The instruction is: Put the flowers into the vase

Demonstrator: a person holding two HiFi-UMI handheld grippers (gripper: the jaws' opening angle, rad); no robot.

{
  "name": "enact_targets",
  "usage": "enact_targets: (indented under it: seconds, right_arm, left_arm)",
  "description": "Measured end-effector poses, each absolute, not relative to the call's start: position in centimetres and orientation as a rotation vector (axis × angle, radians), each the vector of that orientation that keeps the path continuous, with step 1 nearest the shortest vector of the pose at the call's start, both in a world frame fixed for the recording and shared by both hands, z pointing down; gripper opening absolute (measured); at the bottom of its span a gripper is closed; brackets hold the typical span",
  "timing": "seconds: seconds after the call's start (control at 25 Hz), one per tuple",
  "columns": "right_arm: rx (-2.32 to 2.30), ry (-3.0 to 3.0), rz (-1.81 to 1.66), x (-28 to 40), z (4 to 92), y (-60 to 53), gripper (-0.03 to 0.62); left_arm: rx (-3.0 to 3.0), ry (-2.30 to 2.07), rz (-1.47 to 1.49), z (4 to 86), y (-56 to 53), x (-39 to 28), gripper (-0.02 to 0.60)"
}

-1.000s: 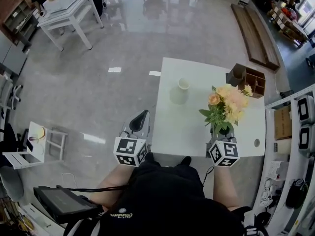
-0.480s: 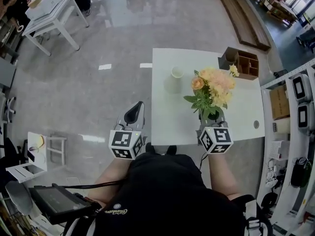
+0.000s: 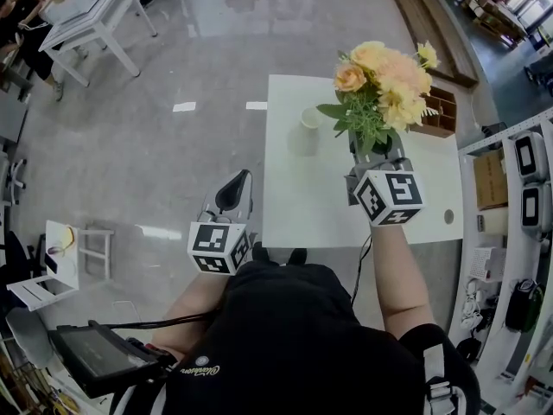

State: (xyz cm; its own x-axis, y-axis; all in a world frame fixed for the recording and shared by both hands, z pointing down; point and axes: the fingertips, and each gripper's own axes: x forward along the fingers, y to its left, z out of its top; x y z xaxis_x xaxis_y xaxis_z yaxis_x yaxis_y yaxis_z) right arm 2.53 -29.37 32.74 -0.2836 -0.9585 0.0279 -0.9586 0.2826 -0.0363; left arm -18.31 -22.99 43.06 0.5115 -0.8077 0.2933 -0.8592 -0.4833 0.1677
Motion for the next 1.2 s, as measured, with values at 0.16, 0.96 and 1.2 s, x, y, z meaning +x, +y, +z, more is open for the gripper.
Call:
enact_targets:
  seconds: [0.16, 0.96, 1.2]
  right_arm:
    - [1.872, -2.571, 0.000, 1.7, 29.8, -31.9, 0.032]
    - [1.763, -2.498, 0.188, -1.2, 42.8, -36.2, 0.034]
    - [1.762, -2.417, 0.210, -1.5, 45.5, -36.5, 0.034]
  left_arm:
    - [2.450, -1.419, 0.245, 43.2, -22.9, -18.8, 0.006]
    - [2.390, -1.457, 0.299, 44.5, -22.6, -20.6, 0.006]
    - [2.382, -1.448, 0.305, 45.0, -22.8, -21.2, 0.008]
